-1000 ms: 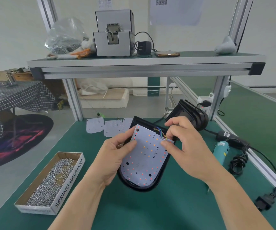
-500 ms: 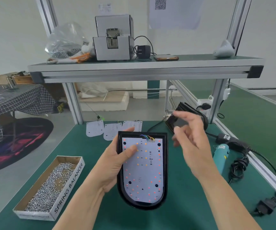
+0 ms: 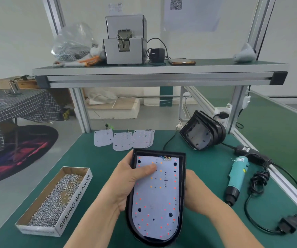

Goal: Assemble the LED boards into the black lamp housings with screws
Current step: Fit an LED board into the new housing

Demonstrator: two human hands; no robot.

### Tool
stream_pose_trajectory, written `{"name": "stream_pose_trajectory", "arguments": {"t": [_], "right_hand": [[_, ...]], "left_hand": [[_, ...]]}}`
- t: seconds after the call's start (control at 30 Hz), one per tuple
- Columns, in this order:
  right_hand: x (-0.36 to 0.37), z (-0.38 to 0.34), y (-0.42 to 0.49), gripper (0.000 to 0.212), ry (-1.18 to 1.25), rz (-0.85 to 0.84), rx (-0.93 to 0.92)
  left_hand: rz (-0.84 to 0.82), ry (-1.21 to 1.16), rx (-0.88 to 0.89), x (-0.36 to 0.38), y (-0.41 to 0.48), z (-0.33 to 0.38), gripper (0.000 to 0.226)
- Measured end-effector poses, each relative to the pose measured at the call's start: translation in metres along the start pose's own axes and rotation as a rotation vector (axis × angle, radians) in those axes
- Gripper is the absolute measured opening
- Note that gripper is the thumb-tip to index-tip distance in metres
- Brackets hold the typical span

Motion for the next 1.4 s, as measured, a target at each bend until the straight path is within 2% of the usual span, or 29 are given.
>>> {"name": "stream_pose_trajectory", "arguments": {"t": [0.07,0.1,0.17,0.23,0.37,0.5,0.57,0.63,0.7,0.77,0.83,0.87,0.9,0.97,1.1,1.17,1.27,1.4], "right_hand": [[-0.005,-0.003,-0.004,0.026,0.201,-0.029,-0.051],[-0.010,-0.003,-0.005,0.030,0.314,0.041,-0.062],[-0.024,-0.006,-0.006,0.031,0.537,0.292,-0.022],[-0.029,-0.009,-0.006,0.031,0.684,0.398,0.013],[-0.018,-0.021,-0.007,0.010,0.432,0.431,0.008],[-0.015,-0.022,-0.007,0.015,0.453,0.511,-0.053],[-0.017,-0.024,-0.007,0.011,0.385,0.478,-0.089],[-0.021,-0.023,-0.008,0.018,0.405,0.297,-0.157],[-0.031,-0.015,-0.006,0.034,0.652,0.133,-0.206],[-0.039,-0.010,0.004,0.036,0.868,0.109,-0.169],[-0.035,-0.008,0.018,0.054,0.675,0.124,-0.096],[-0.027,-0.009,0.023,0.059,0.536,0.074,-0.071],[-0.018,-0.010,0.026,0.057,0.436,0.002,-0.066],[-0.005,-0.011,0.027,0.040,0.306,-0.101,-0.062],[-0.015,-0.013,0.013,0.005,0.342,-0.077,-0.071],[-0.022,-0.018,0.006,0.014,0.263,-0.050,-0.115],[-0.026,-0.027,-0.001,0.012,-0.016,0.049,-0.170],[-0.029,-0.041,-0.006,0.026,-0.148,0.061,-0.184]], "left_hand": [[0.001,0.016,0.006,0.002,-0.001,0.004,0.040],[0.002,0.040,0.017,0.003,-0.001,0.007,0.039],[0.035,0.117,0.050,0.004,0.000,0.012,0.035],[0.076,0.189,0.086,0.005,0.001,0.016,0.030],[0.071,0.226,0.125,0.012,0.003,0.015,0.029],[0.013,0.243,0.147,0.008,0.003,0.016,0.025],[-0.030,0.271,0.158,0.002,0.004,0.019,0.020],[-0.065,0.349,0.217,-0.003,0.005,0.024,0.020],[-0.109,0.377,0.256,-0.008,0.006,0.028,0.020],[-0.175,0.318,0.253,-0.012,0.008,0.031,0.022],[-0.275,0.229,0.233,-0.013,0.009,0.032,0.023],[-0.325,0.196,0.224,-0.013,0.009,0.033,0.024],[-0.364,0.178,0.212,-0.014,0.009,0.034,0.024],[-0.394,0.159,0.177,-0.019,0.010,0.035,0.028],[-0.364,0.048,0.131,-0.049,0.010,0.033,0.023],[-0.311,0.006,0.115,-0.061,0.011,0.029,0.026],[-0.260,0.012,0.099,-0.068,0.016,0.020,0.027],[-0.233,-0.031,0.047,-0.073,0.018,0.016,0.032]]}}
Point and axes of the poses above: each hand's wrist, its own y-axis towards the middle knuckle, its own x-axis out of the palm, z = x × y, the point moved 2 cm from there along y, towards the middle knuckle
